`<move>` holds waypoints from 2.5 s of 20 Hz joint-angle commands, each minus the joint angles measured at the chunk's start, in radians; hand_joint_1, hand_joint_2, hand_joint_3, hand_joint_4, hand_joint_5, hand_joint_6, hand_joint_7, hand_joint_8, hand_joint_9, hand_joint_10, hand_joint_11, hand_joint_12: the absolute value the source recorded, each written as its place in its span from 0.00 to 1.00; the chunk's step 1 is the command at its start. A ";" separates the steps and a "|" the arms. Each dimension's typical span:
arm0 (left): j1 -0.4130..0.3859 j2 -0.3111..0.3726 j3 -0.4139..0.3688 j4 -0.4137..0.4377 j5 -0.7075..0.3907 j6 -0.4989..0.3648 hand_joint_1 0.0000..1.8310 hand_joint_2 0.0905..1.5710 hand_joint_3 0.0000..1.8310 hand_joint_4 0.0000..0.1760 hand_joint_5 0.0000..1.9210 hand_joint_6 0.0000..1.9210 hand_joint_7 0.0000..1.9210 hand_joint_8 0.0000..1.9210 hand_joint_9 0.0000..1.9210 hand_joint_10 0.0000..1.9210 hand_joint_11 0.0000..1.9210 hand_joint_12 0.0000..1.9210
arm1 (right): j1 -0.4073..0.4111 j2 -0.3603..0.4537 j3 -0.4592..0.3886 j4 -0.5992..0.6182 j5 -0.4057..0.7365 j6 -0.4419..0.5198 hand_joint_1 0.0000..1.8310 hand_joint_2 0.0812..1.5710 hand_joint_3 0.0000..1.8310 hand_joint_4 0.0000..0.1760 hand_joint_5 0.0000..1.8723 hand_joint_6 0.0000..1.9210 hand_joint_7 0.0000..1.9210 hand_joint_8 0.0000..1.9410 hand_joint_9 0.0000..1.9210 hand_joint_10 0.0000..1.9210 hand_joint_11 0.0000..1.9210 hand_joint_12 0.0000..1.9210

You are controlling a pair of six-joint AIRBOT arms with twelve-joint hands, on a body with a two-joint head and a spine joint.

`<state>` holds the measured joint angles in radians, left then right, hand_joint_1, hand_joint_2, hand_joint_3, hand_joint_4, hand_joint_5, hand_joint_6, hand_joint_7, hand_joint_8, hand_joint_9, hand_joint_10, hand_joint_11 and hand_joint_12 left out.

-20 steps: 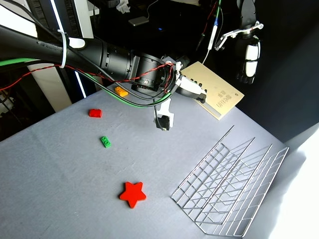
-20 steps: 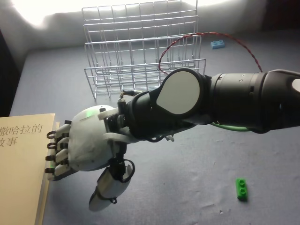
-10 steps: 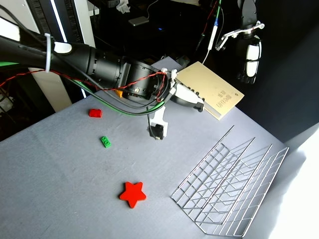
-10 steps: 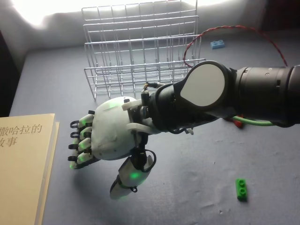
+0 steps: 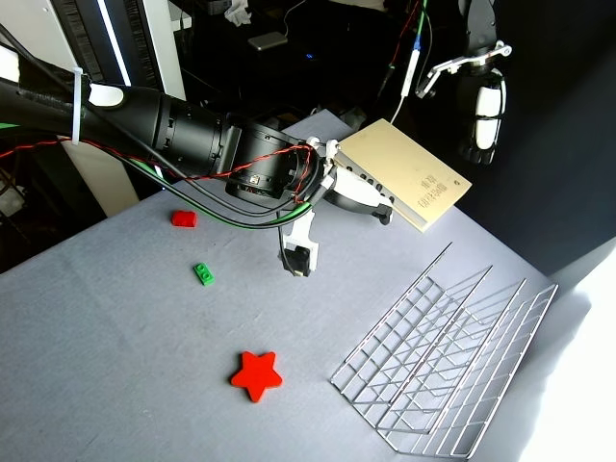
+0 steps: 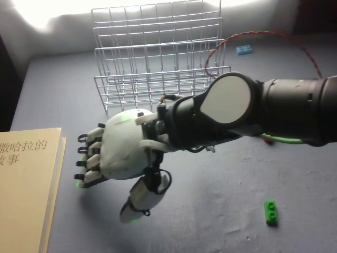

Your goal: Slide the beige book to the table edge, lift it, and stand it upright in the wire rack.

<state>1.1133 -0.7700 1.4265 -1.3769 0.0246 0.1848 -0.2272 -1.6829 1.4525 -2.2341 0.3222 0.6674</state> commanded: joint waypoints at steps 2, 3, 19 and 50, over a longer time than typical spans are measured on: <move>-0.004 0.006 0.015 -0.008 -0.065 -0.006 0.44 0.63 0.00 0.00 0.20 0.00 0.21 0.00 0.21 0.01 0.02 0.48 | 0.019 -0.020 0.003 0.030 -0.039 -0.004 0.05 0.74 0.00 0.00 0.10 0.00 0.11 0.00 0.10 0.00 0.00 0.29; -0.006 0.005 0.017 -0.008 -0.065 -0.006 0.44 0.63 0.00 0.00 0.20 0.00 0.21 0.00 0.21 0.01 0.02 0.48 | 0.021 -0.030 0.004 0.030 -0.049 -0.003 0.04 0.74 0.00 0.00 0.10 0.00 0.11 0.00 0.10 0.00 0.00 0.29; -0.016 0.012 0.023 -0.008 -0.065 -0.006 0.42 0.65 0.00 0.00 0.19 0.00 0.19 0.00 0.19 0.00 0.00 0.46 | 0.006 -0.111 0.048 0.030 -0.083 -0.001 0.07 0.73 0.00 0.00 0.09 0.00 0.09 0.00 0.09 0.00 0.00 0.31; -0.051 -0.062 0.013 -0.004 -0.088 0.030 0.44 0.64 0.00 0.00 0.19 0.00 0.21 0.00 0.21 0.01 0.02 0.50 | 0.007 -0.028 0.031 0.030 -0.054 -0.003 0.04 0.74 0.00 0.00 0.10 0.00 0.10 0.00 0.10 0.00 0.00 0.28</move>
<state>1.0618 -0.8402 1.4345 -1.3731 -0.0025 0.2180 -0.2287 -1.7035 1.4811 -2.2295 0.3004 0.6617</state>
